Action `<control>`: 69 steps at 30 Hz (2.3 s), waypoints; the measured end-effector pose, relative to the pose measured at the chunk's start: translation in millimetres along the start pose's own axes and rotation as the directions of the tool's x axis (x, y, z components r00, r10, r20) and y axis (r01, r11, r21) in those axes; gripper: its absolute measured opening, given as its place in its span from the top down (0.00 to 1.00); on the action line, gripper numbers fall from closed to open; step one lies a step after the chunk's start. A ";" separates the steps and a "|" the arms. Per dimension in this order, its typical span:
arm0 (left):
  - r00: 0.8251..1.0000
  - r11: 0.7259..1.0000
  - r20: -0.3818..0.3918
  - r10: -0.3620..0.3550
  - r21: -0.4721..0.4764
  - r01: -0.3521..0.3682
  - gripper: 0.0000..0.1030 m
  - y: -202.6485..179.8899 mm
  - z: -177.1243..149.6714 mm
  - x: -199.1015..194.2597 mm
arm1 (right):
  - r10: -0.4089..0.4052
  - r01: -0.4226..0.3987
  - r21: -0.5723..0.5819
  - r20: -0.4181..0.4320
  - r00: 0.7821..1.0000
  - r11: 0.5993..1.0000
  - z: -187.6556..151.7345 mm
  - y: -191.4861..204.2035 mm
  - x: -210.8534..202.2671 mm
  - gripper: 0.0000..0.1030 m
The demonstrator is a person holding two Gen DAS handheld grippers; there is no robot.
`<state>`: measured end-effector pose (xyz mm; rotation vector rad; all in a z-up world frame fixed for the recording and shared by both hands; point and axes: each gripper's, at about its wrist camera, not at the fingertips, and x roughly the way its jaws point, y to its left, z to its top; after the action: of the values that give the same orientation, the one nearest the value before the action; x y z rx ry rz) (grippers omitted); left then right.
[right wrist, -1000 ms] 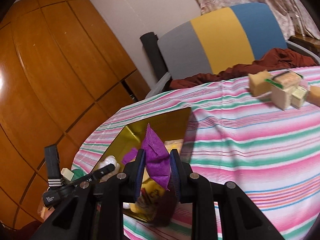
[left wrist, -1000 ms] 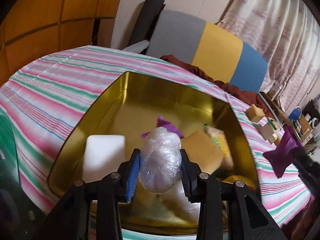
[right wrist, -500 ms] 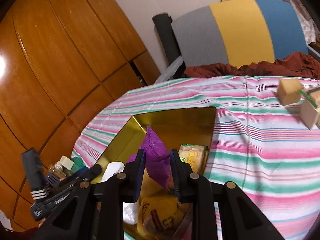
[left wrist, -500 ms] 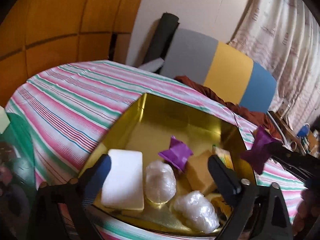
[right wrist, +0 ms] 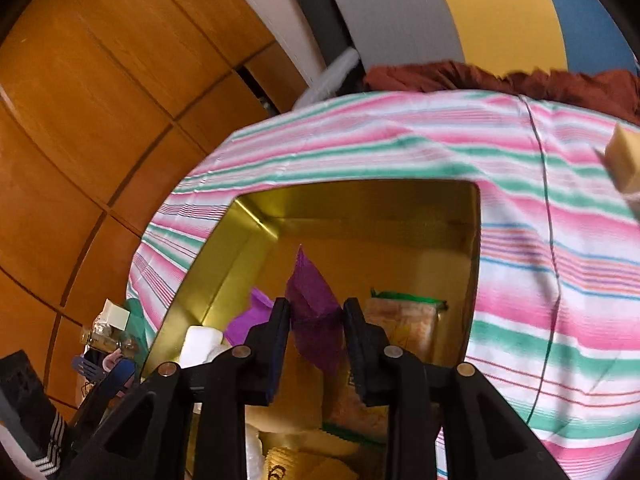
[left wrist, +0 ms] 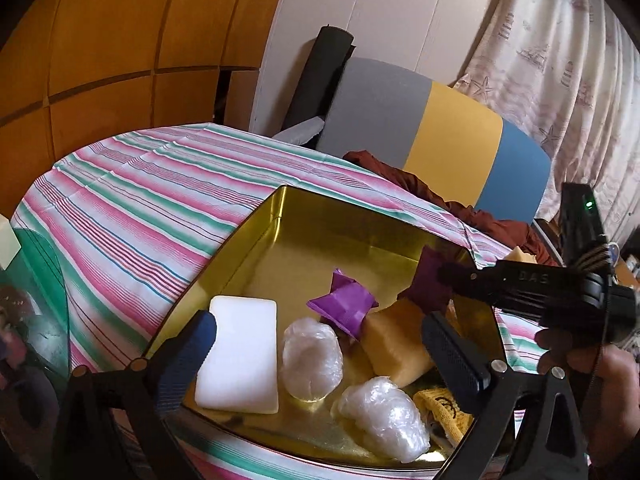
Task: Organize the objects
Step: 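Open the left tool over the tray while the right tool releases the packet into it, then move both tools back toward the boxes and sponges on the table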
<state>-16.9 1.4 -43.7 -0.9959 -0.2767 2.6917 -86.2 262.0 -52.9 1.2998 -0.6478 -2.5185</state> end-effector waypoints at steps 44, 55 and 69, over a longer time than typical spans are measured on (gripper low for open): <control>0.920 0.887 -0.163 -0.357 0.251 0.388 0.00 -168.3 -60.6 -30.3 | -0.456 0.378 0.365 0.154 0.876 0.851 -104.5 -210.2 -162.7 0.60; 0.896 0.858 -0.251 -0.366 0.284 0.429 0.00 -214.7 -80.2 -22.0 | -0.505 0.361 0.461 0.238 0.830 0.811 -44.0 -264.1 -190.0 0.56; 0.914 0.897 -0.266 -0.307 0.239 0.371 0.00 -196.5 -78.3 -8.3 | -0.362 0.266 0.336 0.267 0.893 0.903 50.4 -285.4 -158.8 0.61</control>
<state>74.8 192.2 -45.3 -1.0362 -0.0119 2.2014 -36.8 588.8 -52.5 1.1643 -0.9810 -3.0418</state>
